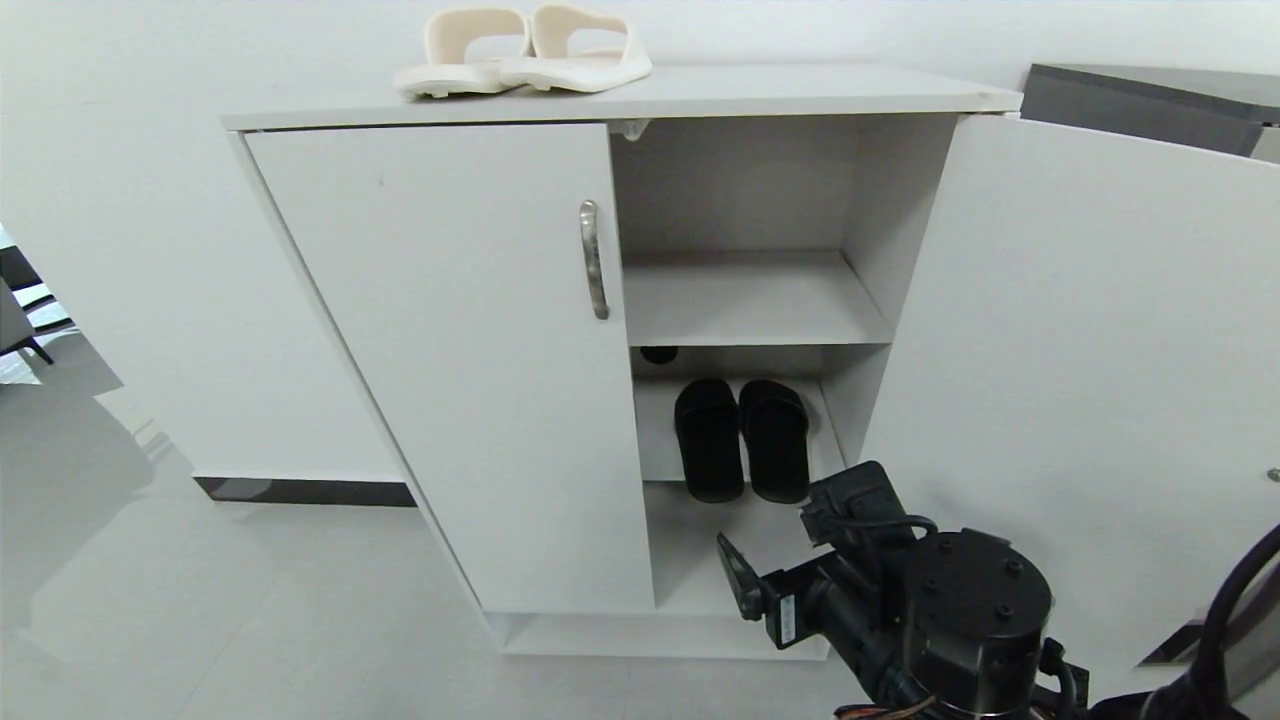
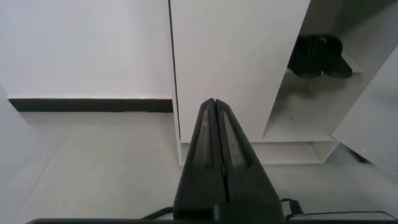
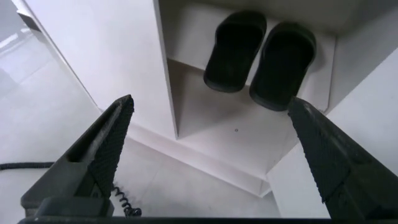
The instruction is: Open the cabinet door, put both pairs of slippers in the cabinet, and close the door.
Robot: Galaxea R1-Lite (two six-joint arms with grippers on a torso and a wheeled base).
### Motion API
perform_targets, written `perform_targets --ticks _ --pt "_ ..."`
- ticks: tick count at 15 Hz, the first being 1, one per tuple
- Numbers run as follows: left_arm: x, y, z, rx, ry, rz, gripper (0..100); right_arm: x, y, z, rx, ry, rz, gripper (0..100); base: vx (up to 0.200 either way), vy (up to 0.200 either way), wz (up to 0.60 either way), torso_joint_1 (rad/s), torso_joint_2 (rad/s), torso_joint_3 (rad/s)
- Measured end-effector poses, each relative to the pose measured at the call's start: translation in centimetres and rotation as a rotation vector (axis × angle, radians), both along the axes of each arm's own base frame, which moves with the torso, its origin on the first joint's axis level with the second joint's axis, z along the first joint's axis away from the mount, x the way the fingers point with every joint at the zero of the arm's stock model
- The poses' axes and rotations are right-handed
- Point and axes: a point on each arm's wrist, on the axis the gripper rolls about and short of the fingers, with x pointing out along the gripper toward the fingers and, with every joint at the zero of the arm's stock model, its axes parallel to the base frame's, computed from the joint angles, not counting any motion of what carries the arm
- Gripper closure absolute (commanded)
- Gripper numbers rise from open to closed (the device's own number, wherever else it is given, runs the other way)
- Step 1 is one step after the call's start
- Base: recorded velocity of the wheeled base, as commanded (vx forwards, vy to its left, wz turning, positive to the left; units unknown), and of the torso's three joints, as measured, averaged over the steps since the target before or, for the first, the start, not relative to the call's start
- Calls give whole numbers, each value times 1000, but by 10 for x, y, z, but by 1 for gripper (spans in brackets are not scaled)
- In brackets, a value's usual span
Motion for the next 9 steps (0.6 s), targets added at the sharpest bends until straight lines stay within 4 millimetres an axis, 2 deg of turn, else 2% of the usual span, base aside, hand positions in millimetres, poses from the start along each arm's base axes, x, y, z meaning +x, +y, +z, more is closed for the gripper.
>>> perform_targets --ticks 4,7,9 --pt "0 0 0 66 -1 -12 100 -1 -2 1 30 -12 47 0 0 0 0 1 1 28" --pt "0 0 0 33 0 -16 100 -3 -4 -2 56 15 94 0 0 0 0 0 0 0" --pt "0 0 0 32 0 -16 100 -7 -6 -3 58 34 155 0 0 200 0 2 2 7"
